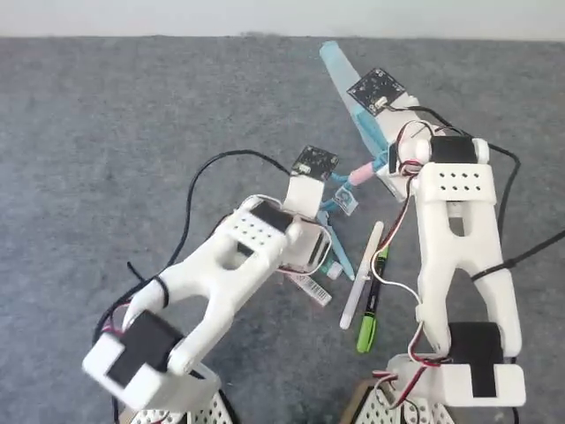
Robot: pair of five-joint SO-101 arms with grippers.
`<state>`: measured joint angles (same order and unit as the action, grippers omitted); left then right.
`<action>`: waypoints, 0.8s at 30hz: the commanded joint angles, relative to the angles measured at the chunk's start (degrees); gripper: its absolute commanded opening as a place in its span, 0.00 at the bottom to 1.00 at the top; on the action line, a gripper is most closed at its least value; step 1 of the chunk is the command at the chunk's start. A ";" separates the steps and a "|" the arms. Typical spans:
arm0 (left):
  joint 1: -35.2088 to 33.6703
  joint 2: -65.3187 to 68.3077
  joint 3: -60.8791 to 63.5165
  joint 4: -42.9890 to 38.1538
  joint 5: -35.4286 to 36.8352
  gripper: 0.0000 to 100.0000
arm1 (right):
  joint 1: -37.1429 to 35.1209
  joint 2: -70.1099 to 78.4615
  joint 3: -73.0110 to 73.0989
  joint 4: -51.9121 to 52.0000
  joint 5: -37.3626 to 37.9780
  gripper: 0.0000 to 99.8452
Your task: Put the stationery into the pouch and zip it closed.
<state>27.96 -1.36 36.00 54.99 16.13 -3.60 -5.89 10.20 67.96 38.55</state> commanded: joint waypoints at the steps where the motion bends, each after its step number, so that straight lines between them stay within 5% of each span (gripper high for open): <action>1: 0.18 1.85 -6.37 3.78 5.45 0.22 | 0.92 -1.01 -0.09 0.22 -0.79 0.01; 18: -2.46 12.48 -6.99 3.60 7.12 0.27 | 1.45 -1.01 -0.09 0.22 2.55 0.01; 24: -6.15 14.33 -10.07 3.43 6.95 0.14 | 4.35 -1.01 -1.14 0.57 5.27 0.01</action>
<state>25.32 12.18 29.32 58.33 22.11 -1.32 -5.89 10.20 67.96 42.77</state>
